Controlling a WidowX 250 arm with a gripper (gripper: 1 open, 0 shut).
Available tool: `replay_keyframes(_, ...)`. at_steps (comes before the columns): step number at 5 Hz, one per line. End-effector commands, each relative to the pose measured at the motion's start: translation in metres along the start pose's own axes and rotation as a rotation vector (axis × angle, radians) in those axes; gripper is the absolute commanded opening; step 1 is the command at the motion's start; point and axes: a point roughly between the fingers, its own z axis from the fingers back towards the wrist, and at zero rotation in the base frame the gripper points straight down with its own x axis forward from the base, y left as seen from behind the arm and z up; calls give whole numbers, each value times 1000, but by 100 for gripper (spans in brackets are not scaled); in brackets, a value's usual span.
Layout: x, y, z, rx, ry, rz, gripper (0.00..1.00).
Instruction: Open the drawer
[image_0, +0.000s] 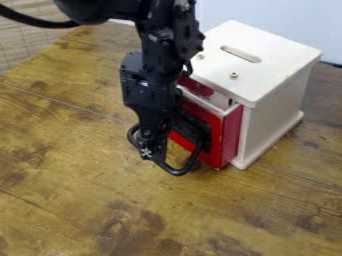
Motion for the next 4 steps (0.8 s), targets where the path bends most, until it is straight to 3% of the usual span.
replay_keyframes(1,-18,0,3,-41,-1,9,100)
replay_keyframes(2,-13,2,-5,-35,-19,37,100)
replay_keyframes(3,-9,5,-10,-26,-34,62,0)
replay_keyframes(4,-10,11,-18,-18,-46,67,100)
